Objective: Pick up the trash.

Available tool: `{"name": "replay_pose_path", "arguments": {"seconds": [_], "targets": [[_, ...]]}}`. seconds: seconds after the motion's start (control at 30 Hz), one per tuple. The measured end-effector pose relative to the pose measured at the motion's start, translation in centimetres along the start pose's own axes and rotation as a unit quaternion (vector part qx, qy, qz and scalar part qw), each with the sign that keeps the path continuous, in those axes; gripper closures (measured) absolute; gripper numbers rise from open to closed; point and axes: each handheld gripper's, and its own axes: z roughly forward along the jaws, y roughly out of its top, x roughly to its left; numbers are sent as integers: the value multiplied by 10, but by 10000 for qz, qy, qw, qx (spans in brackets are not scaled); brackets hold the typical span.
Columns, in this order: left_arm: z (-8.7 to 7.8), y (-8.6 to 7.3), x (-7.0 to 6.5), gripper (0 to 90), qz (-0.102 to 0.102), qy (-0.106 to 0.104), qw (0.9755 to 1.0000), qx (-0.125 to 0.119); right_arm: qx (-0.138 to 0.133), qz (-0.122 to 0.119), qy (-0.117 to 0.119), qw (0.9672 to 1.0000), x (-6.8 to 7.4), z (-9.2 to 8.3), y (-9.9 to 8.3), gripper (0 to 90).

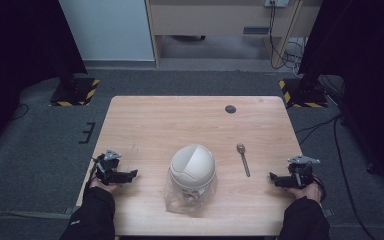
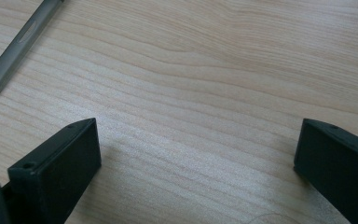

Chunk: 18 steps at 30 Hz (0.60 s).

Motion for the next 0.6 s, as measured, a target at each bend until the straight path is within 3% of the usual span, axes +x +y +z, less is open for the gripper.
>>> {"name": "replay_pose_path", "arguments": {"seconds": [0.07, 0.17, 0.4, 0.5, 0.6], "targets": [[-5, 2, -2, 101, 35, -29, 9999, -142, 0, -1, 2, 10000, 0, 0, 0, 8], [-21, 10, -10, 104, 147, -225, 9977, -621, 9, 5, 5, 10000, 0, 0, 0, 8], [-55, 26, -35, 100, 484, -594, 9861, -1471, -34, -10, -4, 10000, 0, -1, -2, 7], [-63, 34, -46, 88, 654, -754, 9817, -1625, -61, -1, -6, 10000, 1, -1, -2, 7], [-67, 38, -53, 85, 703, -828, 9793, -1708, -74, 1, -11, 10000, 1, -1, -3, 7]]}}
